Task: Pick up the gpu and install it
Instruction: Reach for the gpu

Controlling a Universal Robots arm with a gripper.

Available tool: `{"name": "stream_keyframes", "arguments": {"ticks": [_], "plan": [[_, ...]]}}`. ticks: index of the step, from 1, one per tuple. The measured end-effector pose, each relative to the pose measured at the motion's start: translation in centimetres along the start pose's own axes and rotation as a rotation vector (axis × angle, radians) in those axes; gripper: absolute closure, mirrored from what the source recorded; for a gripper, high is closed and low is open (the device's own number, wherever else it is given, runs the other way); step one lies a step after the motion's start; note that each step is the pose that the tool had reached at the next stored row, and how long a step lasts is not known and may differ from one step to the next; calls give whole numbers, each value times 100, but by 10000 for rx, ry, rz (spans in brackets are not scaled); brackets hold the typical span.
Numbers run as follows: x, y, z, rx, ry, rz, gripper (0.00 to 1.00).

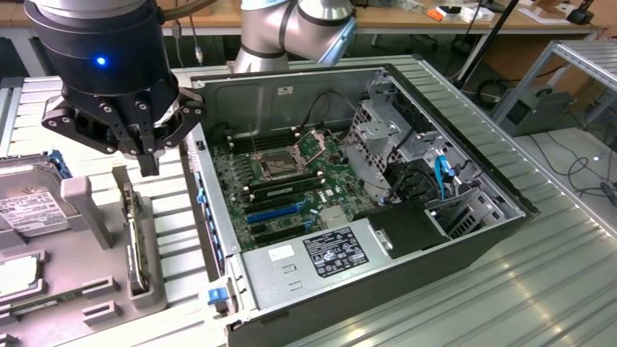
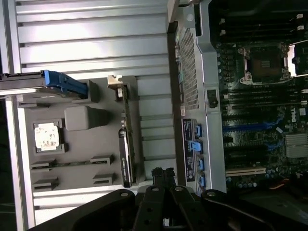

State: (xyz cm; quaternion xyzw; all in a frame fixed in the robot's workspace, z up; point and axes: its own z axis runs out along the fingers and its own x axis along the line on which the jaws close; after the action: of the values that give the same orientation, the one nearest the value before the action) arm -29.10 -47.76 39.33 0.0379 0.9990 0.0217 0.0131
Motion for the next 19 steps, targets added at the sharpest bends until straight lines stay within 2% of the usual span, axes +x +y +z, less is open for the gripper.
{"name": "stream_keyframes", "arguments": {"ticks": [19], "plan": [[-15,-195,-8,-1,-1,0,90]]}}
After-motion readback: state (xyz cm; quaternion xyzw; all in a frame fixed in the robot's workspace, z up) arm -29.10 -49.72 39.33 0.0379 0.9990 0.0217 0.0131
